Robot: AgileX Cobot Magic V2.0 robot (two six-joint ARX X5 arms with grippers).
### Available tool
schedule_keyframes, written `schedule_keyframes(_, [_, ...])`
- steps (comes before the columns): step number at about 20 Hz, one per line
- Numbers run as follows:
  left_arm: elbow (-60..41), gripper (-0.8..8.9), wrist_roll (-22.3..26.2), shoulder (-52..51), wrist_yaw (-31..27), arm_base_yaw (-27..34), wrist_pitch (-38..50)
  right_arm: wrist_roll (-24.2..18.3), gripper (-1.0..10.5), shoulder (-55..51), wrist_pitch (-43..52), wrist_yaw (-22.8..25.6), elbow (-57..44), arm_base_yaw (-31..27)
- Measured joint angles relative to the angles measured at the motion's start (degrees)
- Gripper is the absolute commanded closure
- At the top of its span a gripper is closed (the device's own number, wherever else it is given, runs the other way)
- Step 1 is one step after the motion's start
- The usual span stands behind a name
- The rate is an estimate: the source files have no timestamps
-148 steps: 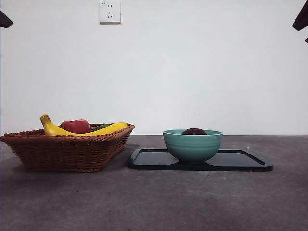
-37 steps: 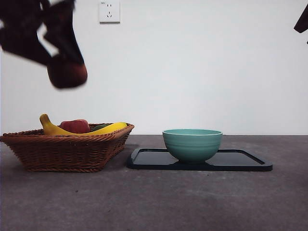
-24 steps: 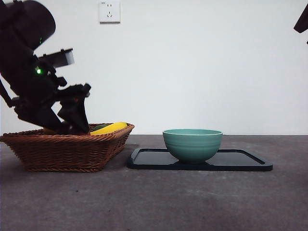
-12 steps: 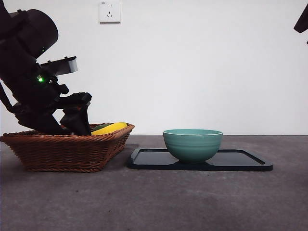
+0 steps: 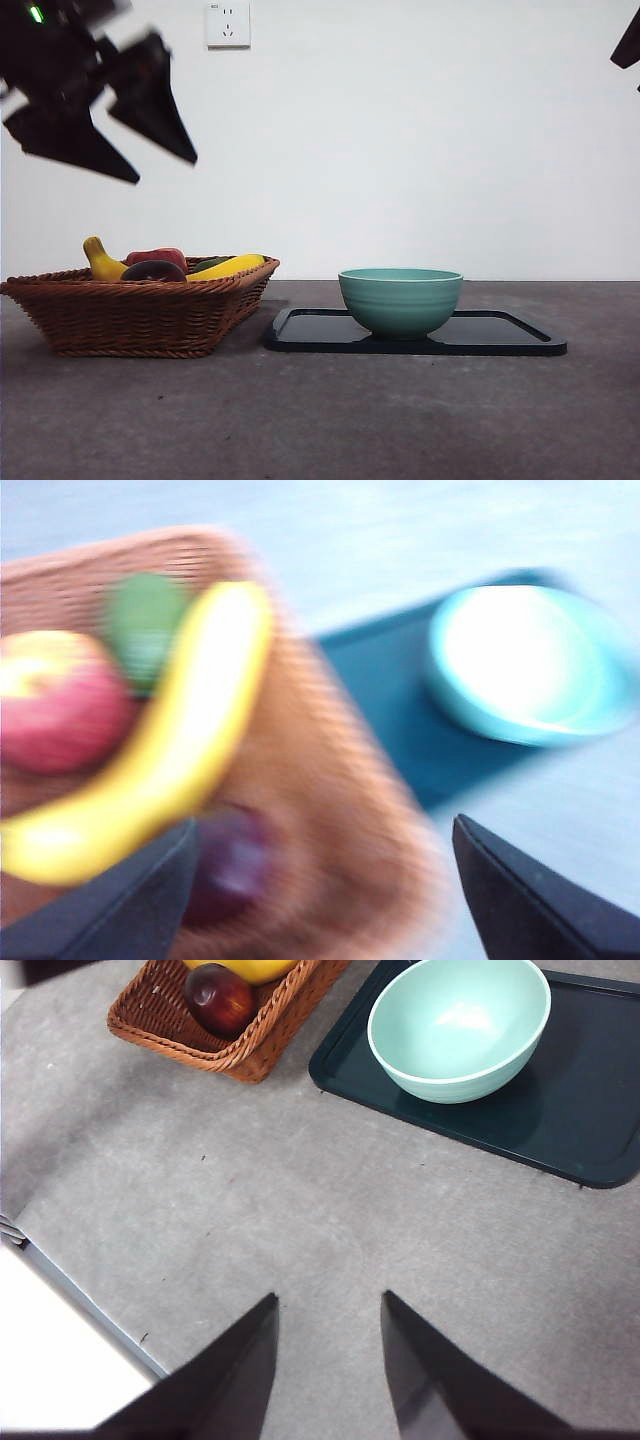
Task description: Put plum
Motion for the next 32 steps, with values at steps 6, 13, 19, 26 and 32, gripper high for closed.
schedule_keyframes(6, [0.00,4.08,-0.92,-13.57,10.58,-1.64,-18.45,0.00,7.8,0.00,0.37,0.00,0.00,0.00])
schedule_keyframes(13, [0.00,4.08,-0.94,-23.19,12.24,-1.68,-30.47,0.00,7.8,0.00,0.39,0.00,0.00,0.00])
schedule_keyframes(19, [0.00,4.08,-0.94,-25.09,12.24,-1.68,-30.51,0.02,7.8,0.00,0.39,0.00,0.00,0.00])
schedule_keyframes(26, [0.00,4.08,-0.94,-25.09,12.24,-1.68,-30.51,0.66,7.8,0.04,0.44,0.00,0.00,0.00])
schedule_keyframes(32, [0.00,4.08,-0.94,-25.09,12.24,-1.68,-30.51,9.84,6.8,4.81,6.84,4.70,1.33,-0.39])
